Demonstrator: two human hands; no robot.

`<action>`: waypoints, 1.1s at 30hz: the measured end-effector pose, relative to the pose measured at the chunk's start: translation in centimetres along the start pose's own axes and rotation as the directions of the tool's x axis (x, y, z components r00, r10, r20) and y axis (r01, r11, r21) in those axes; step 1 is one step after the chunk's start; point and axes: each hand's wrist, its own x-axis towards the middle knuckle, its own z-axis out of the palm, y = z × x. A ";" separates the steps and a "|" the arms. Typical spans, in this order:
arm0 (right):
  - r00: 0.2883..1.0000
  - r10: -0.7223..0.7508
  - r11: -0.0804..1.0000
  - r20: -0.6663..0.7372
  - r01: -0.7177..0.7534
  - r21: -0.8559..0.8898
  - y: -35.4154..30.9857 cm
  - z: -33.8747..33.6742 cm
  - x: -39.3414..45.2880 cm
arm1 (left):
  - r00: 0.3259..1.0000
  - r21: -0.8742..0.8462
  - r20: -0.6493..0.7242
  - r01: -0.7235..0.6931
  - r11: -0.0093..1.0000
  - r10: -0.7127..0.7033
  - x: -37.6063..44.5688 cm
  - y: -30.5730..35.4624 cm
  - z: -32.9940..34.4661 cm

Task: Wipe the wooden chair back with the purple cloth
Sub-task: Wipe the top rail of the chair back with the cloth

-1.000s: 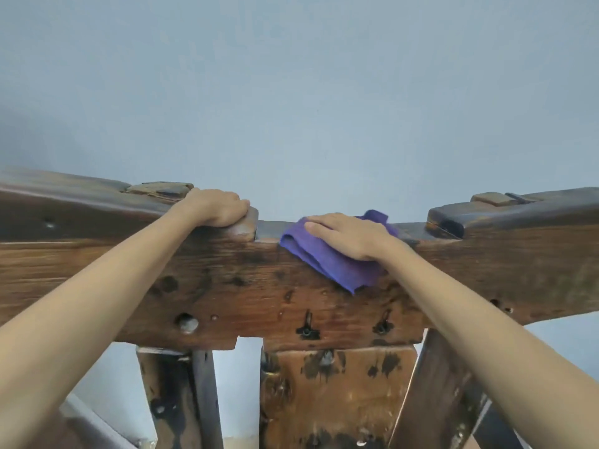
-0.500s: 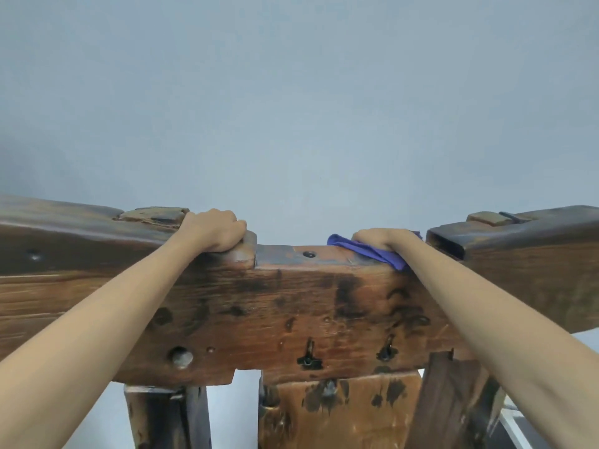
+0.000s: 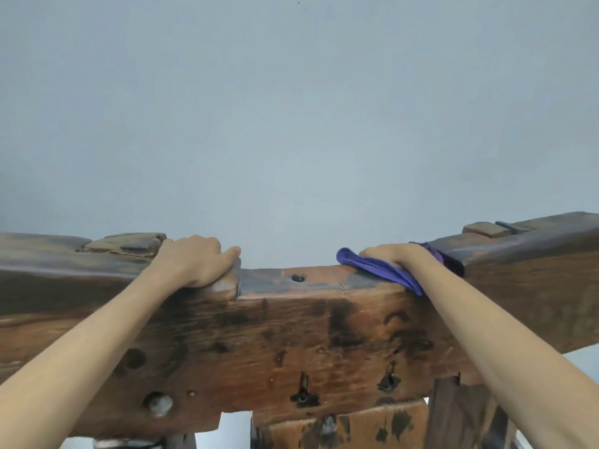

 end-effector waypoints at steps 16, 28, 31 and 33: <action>0.989 -0.002 0.997 0.151 0.014 -0.079 -5.8 1.0 4.7 | 0.995 -0.031 -0.101 0.022 0.999 -0.025 -0.9 1.2 -0.2; 0.877 -0.477 0.876 -0.066 0.468 -0.115 -11.1 5.0 -4.1 | 1.000 -0.037 0.023 0.011 0.999 -0.010 -1.3 0.1 -1.0; 0.923 -0.385 0.922 0.008 0.385 0.029 -6.4 3.2 -3.1 | 1.000 -0.033 -0.018 0.023 0.999 -0.024 -1.6 1.1 -0.7; 0.874 -0.487 0.820 -0.009 0.460 0.342 -5.9 2.6 -0.9 | 0.998 -0.042 -0.046 0.047 0.998 -0.048 -1.8 1.4 -0.9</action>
